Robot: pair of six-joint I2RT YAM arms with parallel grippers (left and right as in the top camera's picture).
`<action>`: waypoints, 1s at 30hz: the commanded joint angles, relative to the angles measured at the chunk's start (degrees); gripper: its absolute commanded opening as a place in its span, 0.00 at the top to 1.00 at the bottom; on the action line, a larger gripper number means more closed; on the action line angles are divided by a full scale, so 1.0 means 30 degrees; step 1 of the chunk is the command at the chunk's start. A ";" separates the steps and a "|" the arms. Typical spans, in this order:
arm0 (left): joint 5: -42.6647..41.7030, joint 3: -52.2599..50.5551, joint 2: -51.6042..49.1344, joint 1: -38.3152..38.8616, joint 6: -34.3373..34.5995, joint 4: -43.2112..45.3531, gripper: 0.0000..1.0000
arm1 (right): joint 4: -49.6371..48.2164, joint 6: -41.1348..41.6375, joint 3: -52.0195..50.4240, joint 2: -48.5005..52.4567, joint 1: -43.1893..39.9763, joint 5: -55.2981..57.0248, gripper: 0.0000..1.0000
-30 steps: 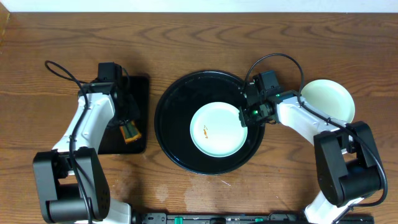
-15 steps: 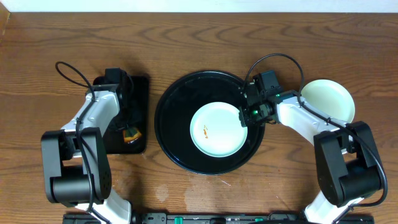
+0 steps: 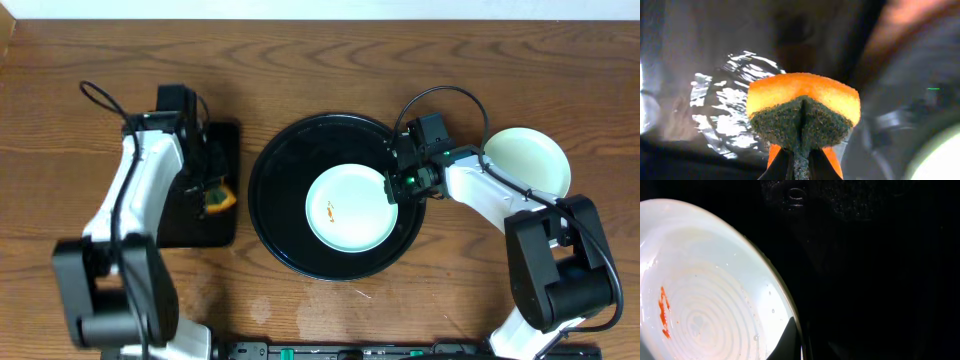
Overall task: Clean dirty plates on tray and stack at the side
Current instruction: 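Scrub the green plate with the sponge in the left gripper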
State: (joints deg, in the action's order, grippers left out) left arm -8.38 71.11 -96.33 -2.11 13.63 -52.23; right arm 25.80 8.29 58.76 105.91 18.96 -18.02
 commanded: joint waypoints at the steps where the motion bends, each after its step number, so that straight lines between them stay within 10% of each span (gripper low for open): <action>1: -0.2506 0.0554 0.1654 0.1355 -0.0240 -0.0131 0.93 | 0.0058 0.1100 -0.0240 0.0809 -0.0168 0.1967 0.99; 18: -0.2907 0.0102 -0.1370 1.0222 0.2929 0.4342 0.92 | 0.0619 0.4860 -0.0248 0.0838 -0.0197 0.6062 0.99; 30: 0.0022 0.0102 -0.5836 1.0987 0.4204 0.7832 0.93 | 0.0648 0.4860 -0.0248 0.0838 -0.0182 0.5909 0.99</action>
State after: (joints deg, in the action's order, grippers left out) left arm -14.81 71.90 -112.07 32.05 25.19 -28.82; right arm 26.76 22.00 59.59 105.73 19.22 -11.49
